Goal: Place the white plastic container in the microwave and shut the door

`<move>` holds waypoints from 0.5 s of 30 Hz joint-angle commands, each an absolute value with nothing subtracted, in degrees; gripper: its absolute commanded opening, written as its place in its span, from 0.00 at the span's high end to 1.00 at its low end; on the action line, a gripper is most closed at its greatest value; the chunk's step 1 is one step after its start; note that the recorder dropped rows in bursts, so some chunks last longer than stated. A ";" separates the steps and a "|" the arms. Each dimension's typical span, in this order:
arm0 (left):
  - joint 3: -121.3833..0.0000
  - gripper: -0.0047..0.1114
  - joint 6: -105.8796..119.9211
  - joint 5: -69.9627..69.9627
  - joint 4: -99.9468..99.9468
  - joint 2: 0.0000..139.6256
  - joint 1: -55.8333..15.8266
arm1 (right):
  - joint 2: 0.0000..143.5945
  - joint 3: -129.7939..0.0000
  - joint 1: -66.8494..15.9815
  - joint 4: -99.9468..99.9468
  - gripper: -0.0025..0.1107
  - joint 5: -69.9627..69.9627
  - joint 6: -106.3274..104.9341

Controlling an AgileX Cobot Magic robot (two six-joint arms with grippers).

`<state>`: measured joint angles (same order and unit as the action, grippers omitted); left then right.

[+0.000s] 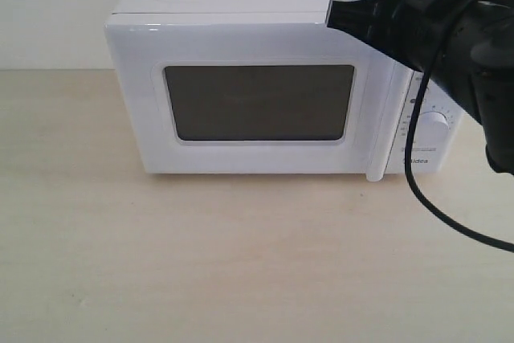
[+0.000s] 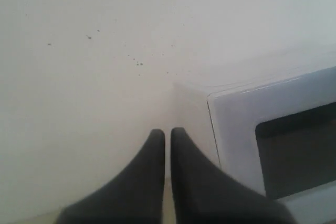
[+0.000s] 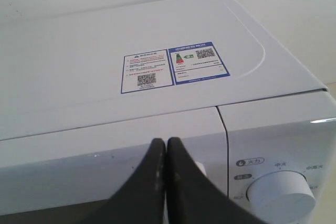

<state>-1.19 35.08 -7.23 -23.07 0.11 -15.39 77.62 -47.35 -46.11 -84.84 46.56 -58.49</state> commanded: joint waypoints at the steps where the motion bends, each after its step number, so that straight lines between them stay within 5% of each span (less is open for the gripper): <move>1: 0.00 0.92 26.11 -9.64 -23.17 0.00 -15.59 | 77.20 -47.62 -45.83 -84.75 0.98 47.33 -58.97; 8: 0.00 0.92 -14.42 0.00 2.19 1.22 -14.70 | 77.20 -47.62 -45.83 -84.75 0.98 47.33 -58.97; 15: 0.00 0.92 -11.09 12.54 2.34 1.22 -14.56 | 77.20 -47.62 -45.83 -84.75 0.98 47.33 -58.97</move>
<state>-0.21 -13.04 11.22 2.13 0.98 -14.67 77.62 -47.35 -46.11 -84.84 46.77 -58.49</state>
